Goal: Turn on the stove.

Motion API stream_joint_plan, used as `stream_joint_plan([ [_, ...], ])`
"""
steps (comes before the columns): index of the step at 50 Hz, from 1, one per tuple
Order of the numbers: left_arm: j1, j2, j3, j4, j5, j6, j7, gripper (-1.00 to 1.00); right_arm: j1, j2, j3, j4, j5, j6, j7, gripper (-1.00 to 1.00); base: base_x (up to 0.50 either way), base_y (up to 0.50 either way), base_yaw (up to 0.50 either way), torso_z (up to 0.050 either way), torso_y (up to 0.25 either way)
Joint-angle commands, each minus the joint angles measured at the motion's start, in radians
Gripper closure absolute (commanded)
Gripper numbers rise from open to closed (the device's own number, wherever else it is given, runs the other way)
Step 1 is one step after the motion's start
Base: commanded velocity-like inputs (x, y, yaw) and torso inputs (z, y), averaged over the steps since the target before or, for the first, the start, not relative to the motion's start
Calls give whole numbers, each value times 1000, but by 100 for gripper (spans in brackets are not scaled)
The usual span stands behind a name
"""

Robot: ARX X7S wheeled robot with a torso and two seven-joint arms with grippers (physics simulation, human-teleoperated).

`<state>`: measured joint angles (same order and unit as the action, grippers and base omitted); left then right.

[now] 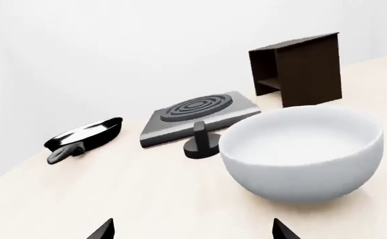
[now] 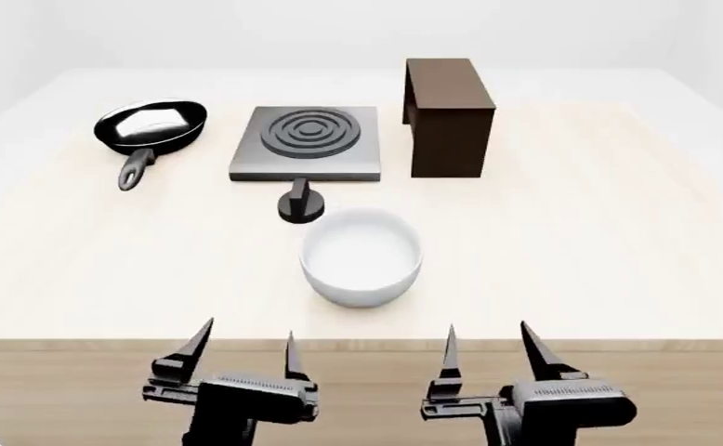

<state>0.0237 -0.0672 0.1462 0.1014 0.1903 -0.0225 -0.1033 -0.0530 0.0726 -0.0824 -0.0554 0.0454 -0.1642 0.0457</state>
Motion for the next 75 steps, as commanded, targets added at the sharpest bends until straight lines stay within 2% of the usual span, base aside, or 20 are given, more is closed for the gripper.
stream_joint_plan([
  [1,33,-6,143,145,383,-156,-112,-100,-75,20,-13,-64,22,-273,4,-100,0,0,0,0,0],
  [4,44,-6,164,164,444,-170,-149,-100,-92,21,-17,-58,21,-339,6,-100,0,0,0,0,0],
  [7,50,-26,233,170,562,-161,-177,-100,-112,20,-21,-48,11,-413,12,-100,0,0,0,0,0],
  [10,57,-35,261,187,596,-150,-188,-100,-115,19,-23,-25,8,-465,19,-100,0,0,0,0,0],
  [12,66,-47,261,194,571,-108,-221,-100,-116,20,-25,-12,-8,-489,24,-100,0,0,0,0,0],
  [24,63,-59,270,208,566,-122,-216,-100,-119,25,-14,12,-42,-569,69,-100,0,0,0,0,0],
  [75,51,-99,281,214,464,-124,-257,-100,-128,66,-42,-20,-60,-578,155,-100,0,126,0,0,0],
])
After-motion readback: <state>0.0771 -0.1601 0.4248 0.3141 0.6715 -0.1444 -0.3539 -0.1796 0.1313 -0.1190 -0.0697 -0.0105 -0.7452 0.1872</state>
